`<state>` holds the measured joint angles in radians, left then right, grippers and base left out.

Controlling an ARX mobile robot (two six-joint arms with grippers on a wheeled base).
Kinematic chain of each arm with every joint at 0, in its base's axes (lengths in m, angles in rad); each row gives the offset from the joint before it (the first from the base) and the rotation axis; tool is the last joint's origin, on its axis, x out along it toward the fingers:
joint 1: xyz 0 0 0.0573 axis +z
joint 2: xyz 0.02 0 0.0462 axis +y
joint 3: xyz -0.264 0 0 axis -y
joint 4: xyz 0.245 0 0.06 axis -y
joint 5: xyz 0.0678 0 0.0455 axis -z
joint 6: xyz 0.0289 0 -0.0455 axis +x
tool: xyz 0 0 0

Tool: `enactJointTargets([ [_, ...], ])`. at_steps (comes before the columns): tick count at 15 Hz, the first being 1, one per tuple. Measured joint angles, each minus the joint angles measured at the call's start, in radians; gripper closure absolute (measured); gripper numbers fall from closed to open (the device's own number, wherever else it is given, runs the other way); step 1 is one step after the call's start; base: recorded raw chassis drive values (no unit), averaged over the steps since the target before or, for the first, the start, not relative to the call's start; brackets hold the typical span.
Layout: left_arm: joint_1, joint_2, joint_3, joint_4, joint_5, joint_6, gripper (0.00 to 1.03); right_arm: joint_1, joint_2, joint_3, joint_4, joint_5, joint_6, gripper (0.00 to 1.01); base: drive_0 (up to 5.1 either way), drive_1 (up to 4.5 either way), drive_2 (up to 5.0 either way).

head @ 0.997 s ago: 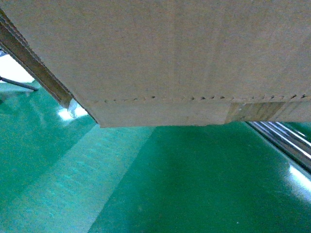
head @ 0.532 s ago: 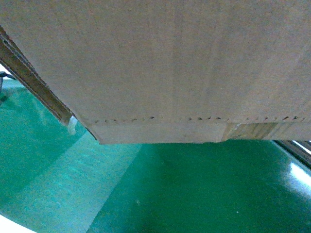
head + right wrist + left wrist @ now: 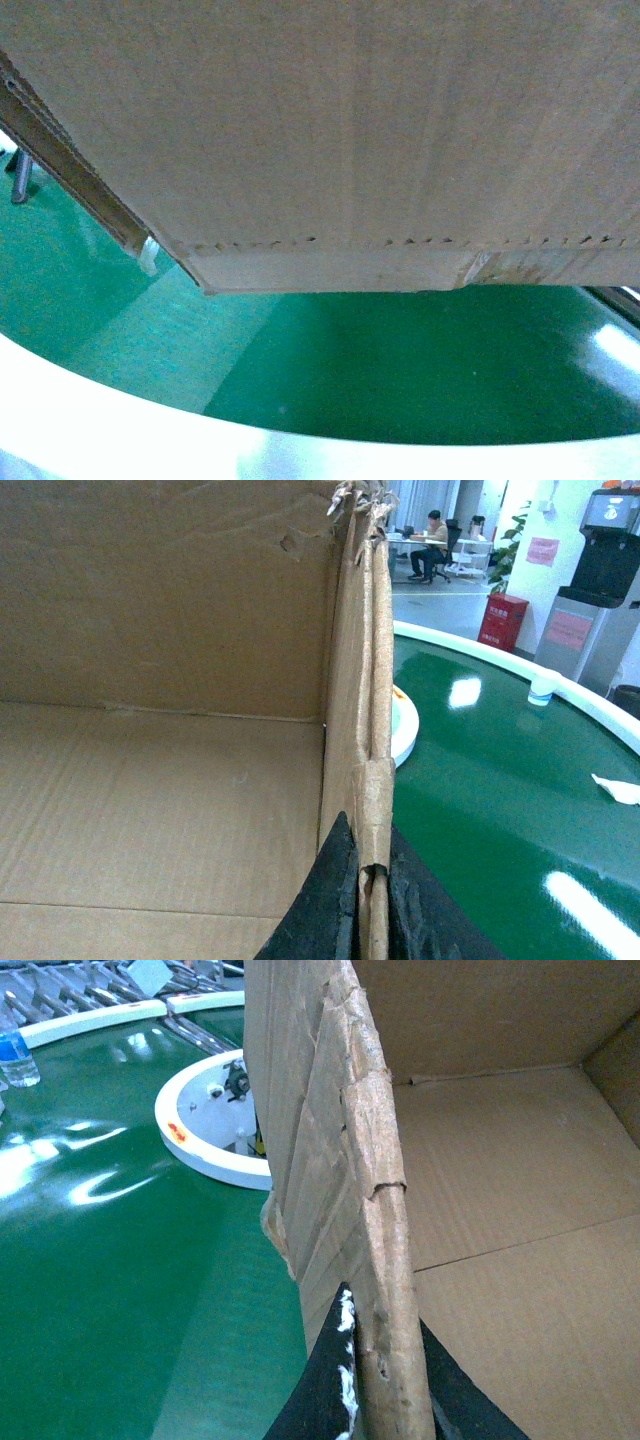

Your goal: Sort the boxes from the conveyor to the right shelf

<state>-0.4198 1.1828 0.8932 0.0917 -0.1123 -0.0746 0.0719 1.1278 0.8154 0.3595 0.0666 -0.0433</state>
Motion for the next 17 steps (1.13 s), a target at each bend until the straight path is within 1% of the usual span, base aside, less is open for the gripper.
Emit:
enactJointTargets([
  [17, 0.000, 0.000, 0.000, 0.001, 0.000, 0.000, 0.99, 0.000, -0.004, 0.000, 0.000, 0.000, 0.000, 0.98, 0.0, -4.13, 4.1],
])
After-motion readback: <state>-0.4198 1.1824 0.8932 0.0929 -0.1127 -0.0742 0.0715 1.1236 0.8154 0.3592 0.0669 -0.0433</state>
